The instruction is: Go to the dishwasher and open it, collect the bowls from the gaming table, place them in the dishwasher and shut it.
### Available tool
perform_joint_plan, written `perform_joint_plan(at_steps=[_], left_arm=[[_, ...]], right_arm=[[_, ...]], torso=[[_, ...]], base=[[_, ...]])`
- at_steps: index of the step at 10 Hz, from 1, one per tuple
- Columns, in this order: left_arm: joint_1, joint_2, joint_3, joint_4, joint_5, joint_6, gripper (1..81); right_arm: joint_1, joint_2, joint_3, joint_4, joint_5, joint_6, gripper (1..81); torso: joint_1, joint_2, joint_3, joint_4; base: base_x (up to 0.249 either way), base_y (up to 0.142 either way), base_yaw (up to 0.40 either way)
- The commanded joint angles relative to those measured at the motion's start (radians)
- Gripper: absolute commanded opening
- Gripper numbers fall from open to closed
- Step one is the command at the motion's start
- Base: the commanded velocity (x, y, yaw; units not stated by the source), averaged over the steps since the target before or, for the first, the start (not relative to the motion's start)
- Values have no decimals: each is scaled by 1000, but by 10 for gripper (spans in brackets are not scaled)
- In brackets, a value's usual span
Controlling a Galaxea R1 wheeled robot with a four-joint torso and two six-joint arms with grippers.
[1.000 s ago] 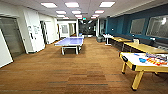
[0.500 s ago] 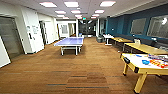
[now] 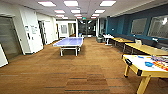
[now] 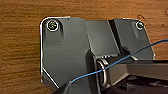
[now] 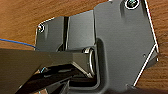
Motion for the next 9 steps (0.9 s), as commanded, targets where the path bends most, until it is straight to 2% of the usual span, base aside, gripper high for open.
perform_joint_plan(at_steps=[1, 9], left_arm=[[-54, -8, 3, -3, 47, 8, 811], [-54, -10, 3, -3, 47, 8, 811]], right_arm=[[45, 3, 8, -13, -39, -1, 811], [50, 2, 8, -15, -39, -1, 811]], torso=[[0, 0, 0, 0], [0, 0, 0, 0]], base=[[177, 0, 0], [181, 0, 0]])
